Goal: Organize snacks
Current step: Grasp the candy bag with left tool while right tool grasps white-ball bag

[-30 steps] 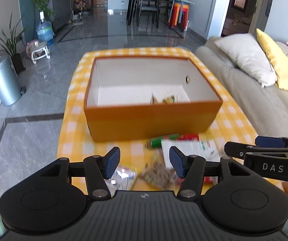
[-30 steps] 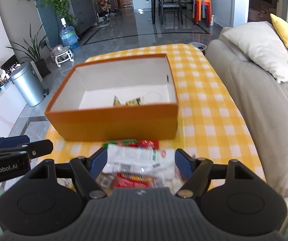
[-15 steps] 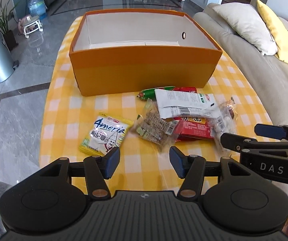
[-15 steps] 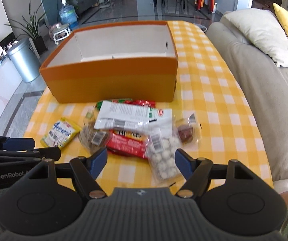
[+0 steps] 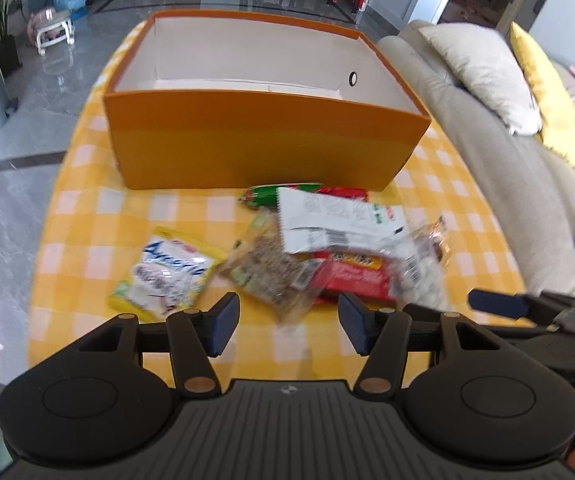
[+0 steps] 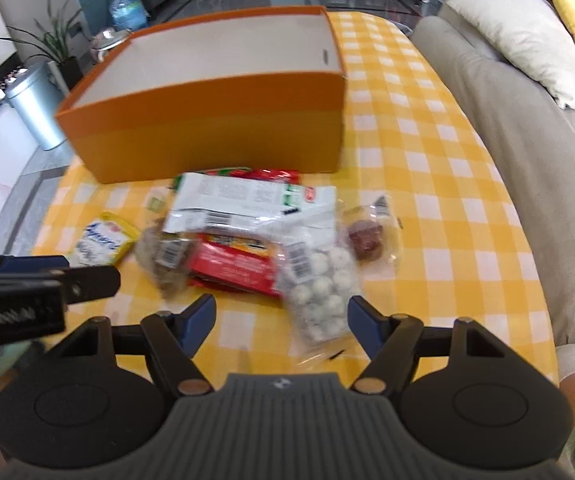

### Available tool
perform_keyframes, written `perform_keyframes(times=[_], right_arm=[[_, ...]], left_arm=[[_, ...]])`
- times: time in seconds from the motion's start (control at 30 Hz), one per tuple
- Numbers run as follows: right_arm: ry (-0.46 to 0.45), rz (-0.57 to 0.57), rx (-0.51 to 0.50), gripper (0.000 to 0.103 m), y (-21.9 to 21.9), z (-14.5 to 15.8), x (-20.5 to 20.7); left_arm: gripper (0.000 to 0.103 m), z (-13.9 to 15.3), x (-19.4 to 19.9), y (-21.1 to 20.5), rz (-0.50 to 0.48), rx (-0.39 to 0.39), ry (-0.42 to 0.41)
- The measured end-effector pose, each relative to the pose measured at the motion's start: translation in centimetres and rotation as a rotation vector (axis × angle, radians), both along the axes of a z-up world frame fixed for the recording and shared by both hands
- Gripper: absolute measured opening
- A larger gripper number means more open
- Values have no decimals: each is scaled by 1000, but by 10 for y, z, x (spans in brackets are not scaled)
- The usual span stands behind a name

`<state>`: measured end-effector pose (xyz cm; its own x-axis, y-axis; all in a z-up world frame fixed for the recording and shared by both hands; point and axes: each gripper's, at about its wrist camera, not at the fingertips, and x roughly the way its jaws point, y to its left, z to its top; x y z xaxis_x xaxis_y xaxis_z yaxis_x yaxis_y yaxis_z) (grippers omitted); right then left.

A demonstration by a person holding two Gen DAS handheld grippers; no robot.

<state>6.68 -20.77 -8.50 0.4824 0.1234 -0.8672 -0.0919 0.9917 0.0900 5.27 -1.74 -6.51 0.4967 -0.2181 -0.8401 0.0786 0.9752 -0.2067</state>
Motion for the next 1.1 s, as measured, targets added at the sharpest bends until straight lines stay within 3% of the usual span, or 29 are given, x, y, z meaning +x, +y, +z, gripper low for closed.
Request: perform_keyframes(times=[0.13,0.43,0.7,1.1], right_arm=[[2,-32,1,64,-12,-8,10],[-10,-166,36,65,-41,-15,35],[21,-51,4,62,-13,-28,41],[45,-61,13,64,-13,-43,51]], left_arm=[[72,-12,13,-7,60,-39,31],[73,-35,39,4,206,-90,129],[71,-50,53,6,232,-124,192],[72,-71,60,27,326,-229,230]])
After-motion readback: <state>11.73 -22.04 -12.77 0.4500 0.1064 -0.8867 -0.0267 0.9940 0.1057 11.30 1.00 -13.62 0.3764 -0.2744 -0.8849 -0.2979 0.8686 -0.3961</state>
